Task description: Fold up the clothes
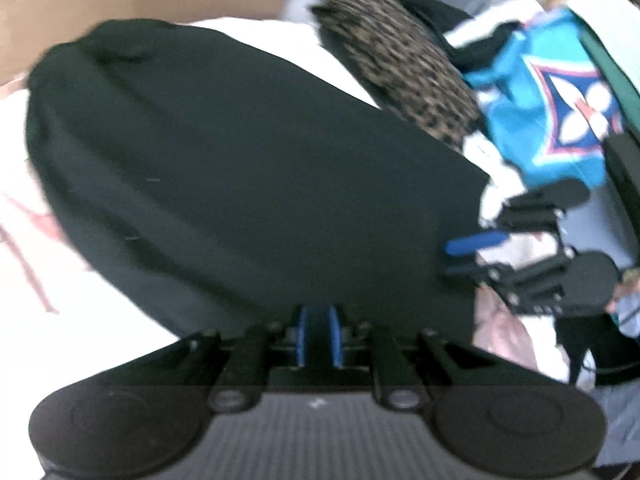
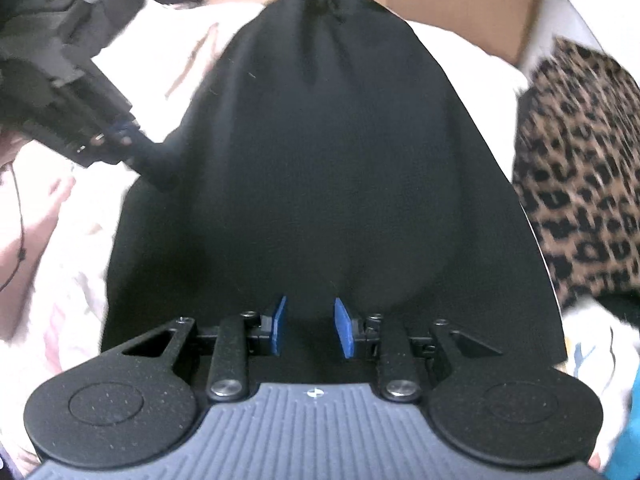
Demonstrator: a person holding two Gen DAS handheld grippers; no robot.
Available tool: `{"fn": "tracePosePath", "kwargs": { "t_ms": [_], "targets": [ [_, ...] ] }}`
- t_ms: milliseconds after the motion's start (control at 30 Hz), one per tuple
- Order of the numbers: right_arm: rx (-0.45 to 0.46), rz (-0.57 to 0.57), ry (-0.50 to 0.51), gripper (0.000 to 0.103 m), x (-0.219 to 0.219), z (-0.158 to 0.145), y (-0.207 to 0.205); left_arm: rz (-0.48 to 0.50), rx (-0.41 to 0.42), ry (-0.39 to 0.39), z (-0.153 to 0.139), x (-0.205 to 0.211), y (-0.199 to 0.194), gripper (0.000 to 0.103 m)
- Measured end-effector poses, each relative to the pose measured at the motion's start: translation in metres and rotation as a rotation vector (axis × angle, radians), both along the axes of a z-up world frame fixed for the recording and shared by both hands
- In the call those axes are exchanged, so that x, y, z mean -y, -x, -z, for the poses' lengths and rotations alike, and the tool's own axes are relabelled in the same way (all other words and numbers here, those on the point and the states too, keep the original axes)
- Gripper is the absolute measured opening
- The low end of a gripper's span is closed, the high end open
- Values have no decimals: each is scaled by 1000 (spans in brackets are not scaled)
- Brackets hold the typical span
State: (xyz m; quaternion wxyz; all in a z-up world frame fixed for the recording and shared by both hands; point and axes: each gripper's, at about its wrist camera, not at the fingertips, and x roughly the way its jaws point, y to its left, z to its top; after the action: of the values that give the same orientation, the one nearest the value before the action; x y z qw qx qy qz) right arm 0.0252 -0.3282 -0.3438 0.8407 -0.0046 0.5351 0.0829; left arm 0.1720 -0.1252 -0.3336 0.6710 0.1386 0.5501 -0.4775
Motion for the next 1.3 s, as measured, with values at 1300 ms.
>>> {"fn": "tracePosePath", "kwargs": {
  "t_ms": [1300],
  "targets": [
    [98, -336, 11, 36, -168, -3, -81, -356, 7, -9, 5, -88, -48, 15]
  ]
}}
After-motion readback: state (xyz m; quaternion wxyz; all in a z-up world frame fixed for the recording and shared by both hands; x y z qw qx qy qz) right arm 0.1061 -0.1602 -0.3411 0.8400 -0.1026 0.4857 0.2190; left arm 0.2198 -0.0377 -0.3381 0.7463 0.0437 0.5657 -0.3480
